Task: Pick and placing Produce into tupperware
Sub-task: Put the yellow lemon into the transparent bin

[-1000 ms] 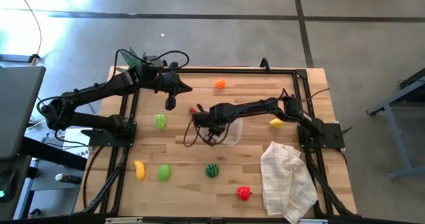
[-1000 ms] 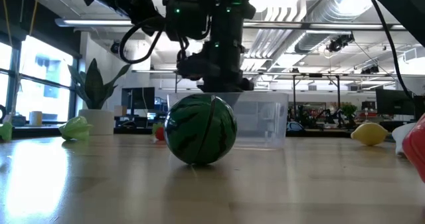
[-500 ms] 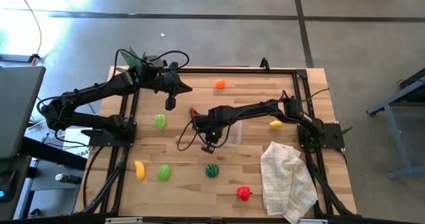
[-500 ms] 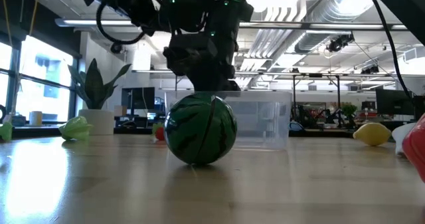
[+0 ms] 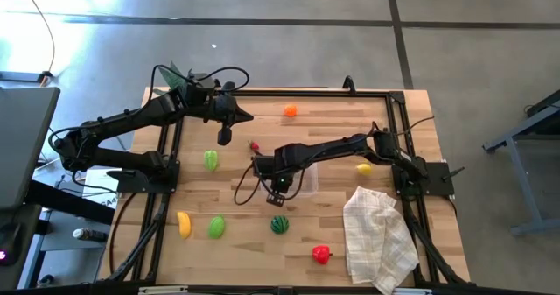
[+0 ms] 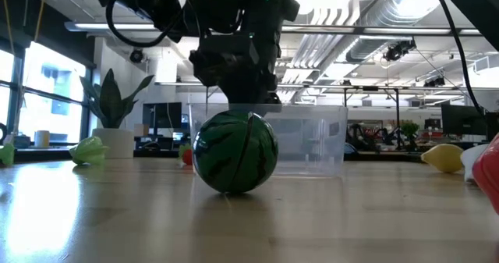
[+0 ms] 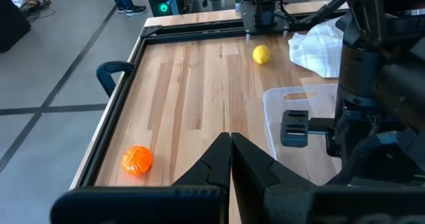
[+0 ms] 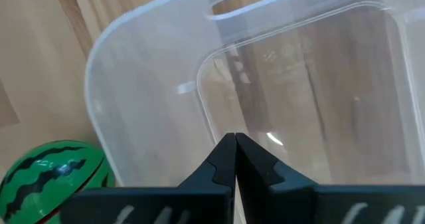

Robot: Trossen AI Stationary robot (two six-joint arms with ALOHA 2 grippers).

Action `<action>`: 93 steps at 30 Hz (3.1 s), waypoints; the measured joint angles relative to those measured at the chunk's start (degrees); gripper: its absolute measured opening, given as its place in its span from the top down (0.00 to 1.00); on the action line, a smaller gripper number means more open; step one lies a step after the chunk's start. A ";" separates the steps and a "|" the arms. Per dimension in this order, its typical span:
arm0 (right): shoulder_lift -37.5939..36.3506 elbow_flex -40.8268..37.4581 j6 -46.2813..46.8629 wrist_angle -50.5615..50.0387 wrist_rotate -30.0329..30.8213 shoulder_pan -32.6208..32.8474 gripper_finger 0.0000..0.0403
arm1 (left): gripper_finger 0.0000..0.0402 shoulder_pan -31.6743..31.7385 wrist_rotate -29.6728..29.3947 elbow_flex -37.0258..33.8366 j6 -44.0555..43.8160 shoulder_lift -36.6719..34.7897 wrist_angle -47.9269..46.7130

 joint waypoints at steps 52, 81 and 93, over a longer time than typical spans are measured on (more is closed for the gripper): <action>-89.17 -54.51 -15.00 6.02 8.64 -6.69 1.00 | 0.99 -0.01 1.40 0.00 18.91 -24.19 -34.51; -89.24 -52.04 -19.30 -5.14 14.71 -6.69 0.64 | 0.93 0.01 7.10 0.00 11.22 -21.44 -42.93; -86.79 -51.98 -15.24 -8.20 14.66 -6.69 0.64 | 0.71 0.01 11.39 0.00 8.32 -21.51 -39.91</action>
